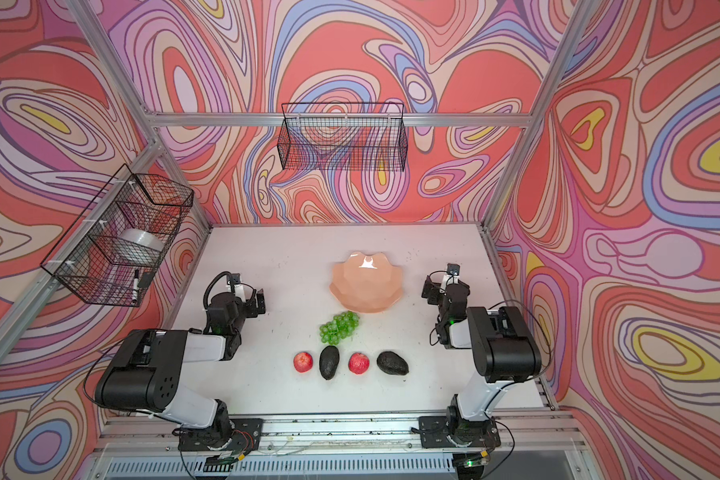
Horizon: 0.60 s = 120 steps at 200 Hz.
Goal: Place and organize the fake fruits in the fruit bowl
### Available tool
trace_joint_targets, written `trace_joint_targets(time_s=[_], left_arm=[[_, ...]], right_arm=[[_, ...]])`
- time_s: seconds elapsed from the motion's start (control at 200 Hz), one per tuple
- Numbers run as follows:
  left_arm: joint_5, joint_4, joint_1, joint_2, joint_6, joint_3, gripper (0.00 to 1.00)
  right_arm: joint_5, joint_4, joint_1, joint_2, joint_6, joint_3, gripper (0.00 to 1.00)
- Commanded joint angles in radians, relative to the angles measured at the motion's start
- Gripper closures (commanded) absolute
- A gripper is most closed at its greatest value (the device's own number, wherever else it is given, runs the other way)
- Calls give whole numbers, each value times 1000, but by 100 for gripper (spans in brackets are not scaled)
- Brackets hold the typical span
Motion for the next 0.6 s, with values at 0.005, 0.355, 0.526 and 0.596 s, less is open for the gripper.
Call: trace_joint_targets(time_s=[0.005,0.355,0.526,0.596], left_arm=[[8,9,3,1,-6,17,0],[-175,-361,-11,-250,-94,120,0],[-109,-737,-11,-455,-320,331,0],[-203,-874,-11,-536,-505,374,0]], right_arm=[[-5,-9,6,0,-4,16,2],[23,-128,5,-97,7,39,1],[4,-715,8,-262,307,318,2],[-89,-830,7,-281,363,379,2]])
